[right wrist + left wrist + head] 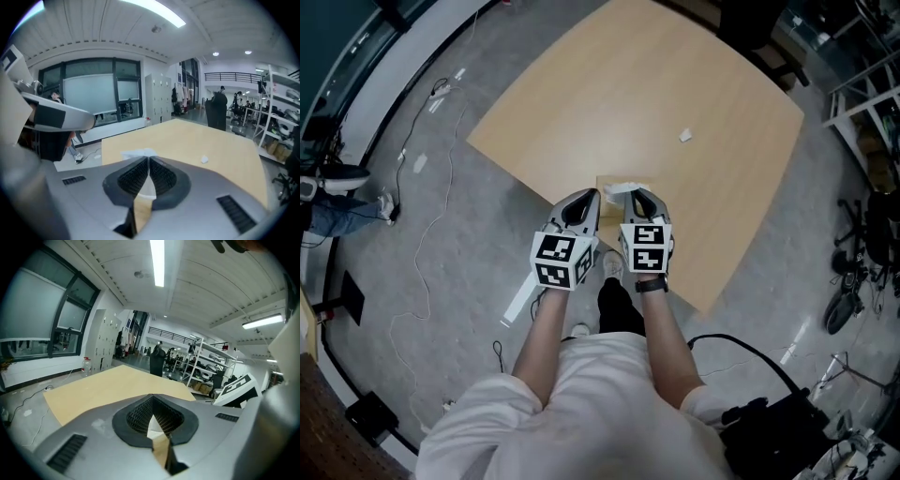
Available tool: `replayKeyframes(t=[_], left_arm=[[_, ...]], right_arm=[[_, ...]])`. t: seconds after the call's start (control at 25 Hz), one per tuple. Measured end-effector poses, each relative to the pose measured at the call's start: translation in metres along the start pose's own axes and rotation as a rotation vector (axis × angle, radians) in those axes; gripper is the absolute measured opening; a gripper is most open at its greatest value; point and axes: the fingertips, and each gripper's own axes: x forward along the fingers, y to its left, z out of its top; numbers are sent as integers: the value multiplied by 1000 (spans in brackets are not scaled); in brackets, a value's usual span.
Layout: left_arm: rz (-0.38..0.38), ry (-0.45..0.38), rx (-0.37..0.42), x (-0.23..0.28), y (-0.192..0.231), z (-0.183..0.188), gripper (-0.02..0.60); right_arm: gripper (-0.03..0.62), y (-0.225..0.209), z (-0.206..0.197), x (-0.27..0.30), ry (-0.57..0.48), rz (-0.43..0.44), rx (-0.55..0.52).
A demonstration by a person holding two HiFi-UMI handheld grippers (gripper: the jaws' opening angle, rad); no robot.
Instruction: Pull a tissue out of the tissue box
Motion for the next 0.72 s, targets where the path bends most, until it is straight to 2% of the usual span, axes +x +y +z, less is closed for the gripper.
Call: replayKeyframes(t=[0.24, 0.44, 0.6, 0.72], left_arm=[[2, -128, 78, -38, -17, 56, 2], [-12, -270, 154, -58, -46, 123, 2], [-22, -380, 225, -62, -70, 172, 2], [-16, -442, 248, -56, -80, 201, 2]], right_arm=[[17, 10, 86, -61, -208, -5, -26], [17, 3, 157, -114, -379, -5, -50], [15, -7, 211, -148, -522, 0, -75], [15, -18, 243, -159, -592, 11, -103]])
